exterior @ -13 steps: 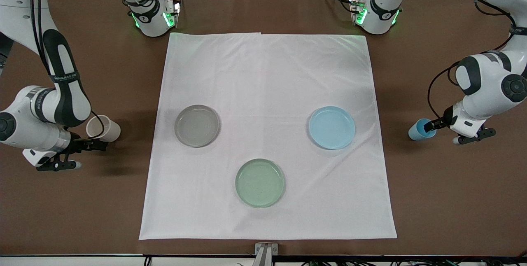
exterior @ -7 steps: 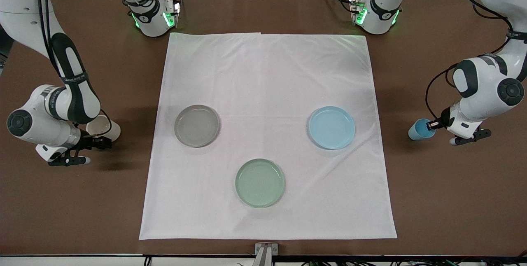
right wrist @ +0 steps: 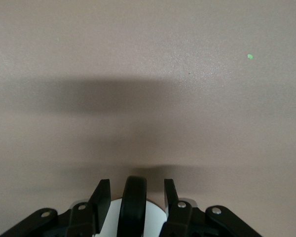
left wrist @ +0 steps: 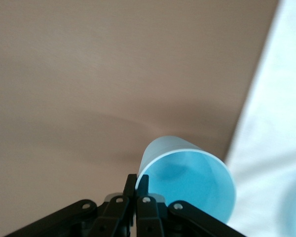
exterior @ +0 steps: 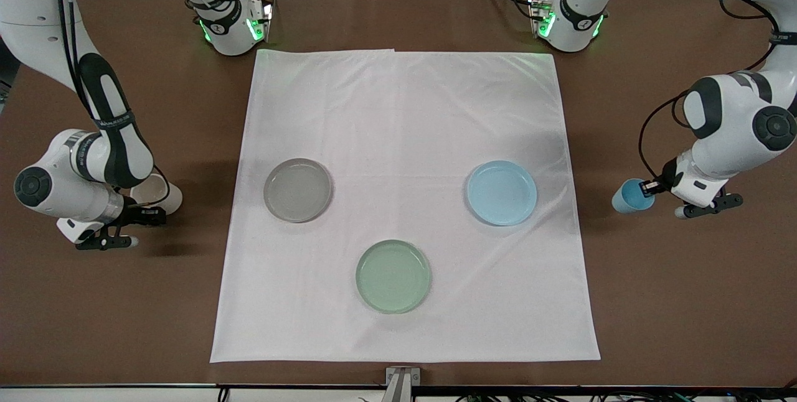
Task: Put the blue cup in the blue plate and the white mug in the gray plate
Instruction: 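Carry the blue cup onto the blue plate with the left gripper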
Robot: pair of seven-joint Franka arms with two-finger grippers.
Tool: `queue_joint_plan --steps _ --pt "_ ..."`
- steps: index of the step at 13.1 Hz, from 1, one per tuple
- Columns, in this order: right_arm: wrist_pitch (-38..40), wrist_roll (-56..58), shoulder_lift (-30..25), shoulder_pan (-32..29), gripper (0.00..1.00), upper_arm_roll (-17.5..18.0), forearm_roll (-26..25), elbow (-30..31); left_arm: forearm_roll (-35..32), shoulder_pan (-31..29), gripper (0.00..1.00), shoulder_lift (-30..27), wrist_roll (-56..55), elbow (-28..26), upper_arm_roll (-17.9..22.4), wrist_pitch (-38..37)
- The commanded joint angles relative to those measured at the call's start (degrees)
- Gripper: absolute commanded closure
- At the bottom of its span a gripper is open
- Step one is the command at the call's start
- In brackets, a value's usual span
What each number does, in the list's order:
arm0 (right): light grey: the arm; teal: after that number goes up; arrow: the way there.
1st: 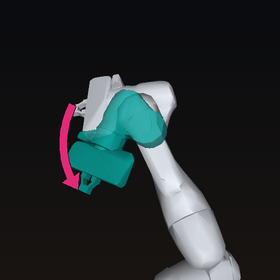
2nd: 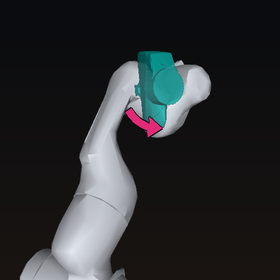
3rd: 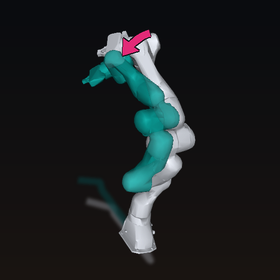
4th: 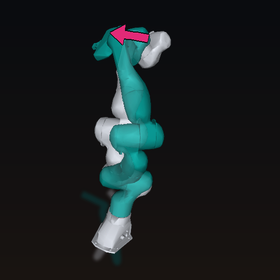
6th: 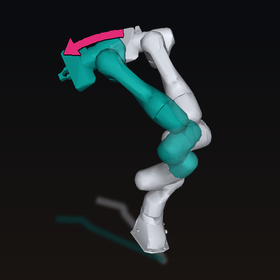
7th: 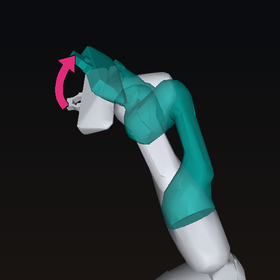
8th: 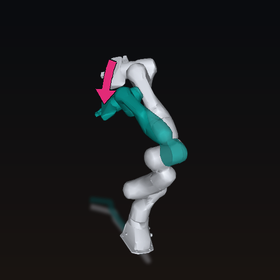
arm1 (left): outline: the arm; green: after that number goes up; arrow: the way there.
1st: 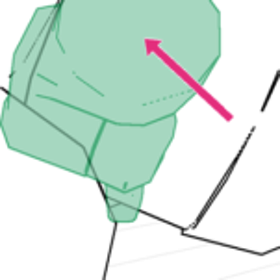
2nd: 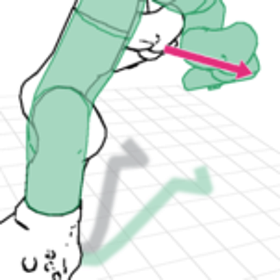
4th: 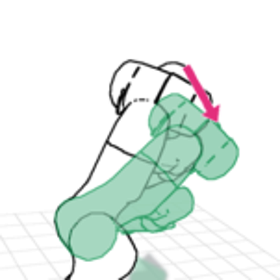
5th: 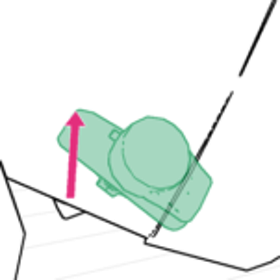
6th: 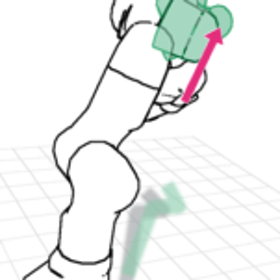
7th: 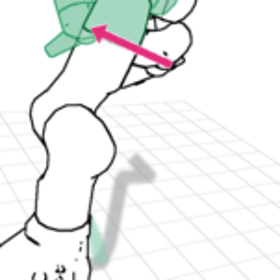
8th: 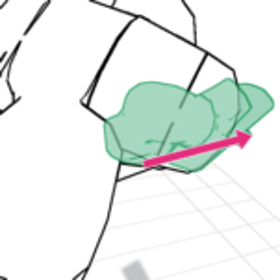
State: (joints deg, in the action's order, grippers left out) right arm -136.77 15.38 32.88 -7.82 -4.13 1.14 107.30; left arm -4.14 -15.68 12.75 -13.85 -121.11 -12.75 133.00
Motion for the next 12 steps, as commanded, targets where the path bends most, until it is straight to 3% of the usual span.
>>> queue_joint_plan --steps 1,4,8,12 --pt "-0.87 0.7 -0.27 -1.06 0.63 0.79 -0.52 0.55 -0.87 0.12 1.0 -2.47 -12.9 -0.45 -8.14 -2.92" --pt "-0.87 0.7 -0.27 -1.06 0.75 0.79 -0.43 0.37 -0.87 2.13 1.0 1.21 -27.76 2.27 -14.84 -2.92" --pt "0.27 0.18 -1.49 -0.53 0.88 0.88 -0.43 0.02 -0.87 11.96 1.0 6.75 -43.16 6.57 -14.94 -2.92" --pt "20.7 -7.96 -9.74 6.3 0.89 0.97 -0.08 -5.24 -2.79 16.46 1.0 11.94 -49.16 8.78 -14.5 -2.75"
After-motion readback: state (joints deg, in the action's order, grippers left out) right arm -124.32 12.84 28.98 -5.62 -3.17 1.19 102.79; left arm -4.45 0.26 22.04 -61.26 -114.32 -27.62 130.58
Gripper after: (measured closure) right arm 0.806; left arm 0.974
